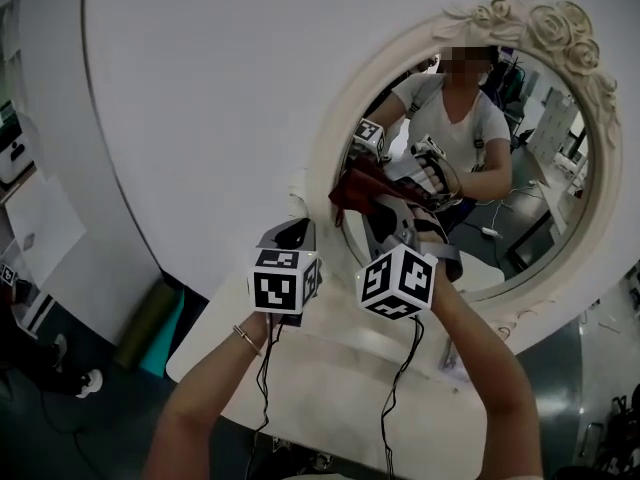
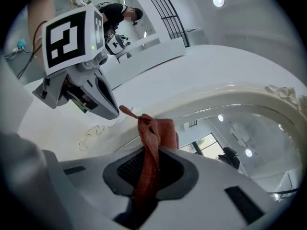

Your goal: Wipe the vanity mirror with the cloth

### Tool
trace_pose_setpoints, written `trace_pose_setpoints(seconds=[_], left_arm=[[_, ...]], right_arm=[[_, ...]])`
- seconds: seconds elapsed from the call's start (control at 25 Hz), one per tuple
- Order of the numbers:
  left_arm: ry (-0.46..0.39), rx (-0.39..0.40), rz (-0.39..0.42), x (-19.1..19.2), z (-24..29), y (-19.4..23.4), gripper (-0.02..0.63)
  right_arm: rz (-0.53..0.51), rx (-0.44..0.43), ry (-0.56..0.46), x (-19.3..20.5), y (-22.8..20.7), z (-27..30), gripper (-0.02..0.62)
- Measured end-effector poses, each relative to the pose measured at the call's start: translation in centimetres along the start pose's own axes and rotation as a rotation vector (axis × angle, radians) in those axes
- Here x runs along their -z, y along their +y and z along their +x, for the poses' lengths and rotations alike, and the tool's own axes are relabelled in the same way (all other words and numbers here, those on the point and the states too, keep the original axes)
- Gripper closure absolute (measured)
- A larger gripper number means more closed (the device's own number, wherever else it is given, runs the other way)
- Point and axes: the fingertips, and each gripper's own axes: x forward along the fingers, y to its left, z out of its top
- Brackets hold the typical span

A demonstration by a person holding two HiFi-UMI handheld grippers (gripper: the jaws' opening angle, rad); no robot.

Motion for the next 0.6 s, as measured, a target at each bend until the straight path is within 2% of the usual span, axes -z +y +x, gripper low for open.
trace_pose_setpoints(seconds=[0.36, 0.6], left_arm=[[0.055, -0.01, -0.04, 5.4, -0.3, 0.2, 0.603], [0.116, 0.0, -0.057, 9.3, -0.7, -0.3, 0.603]], right_arm=[[0.029, -0.188, 0.046, 4.2, 8.7, 1.0, 0.534], [0.008, -0.236, 0.059, 7.6, 14.2, 1.5, 0.534]])
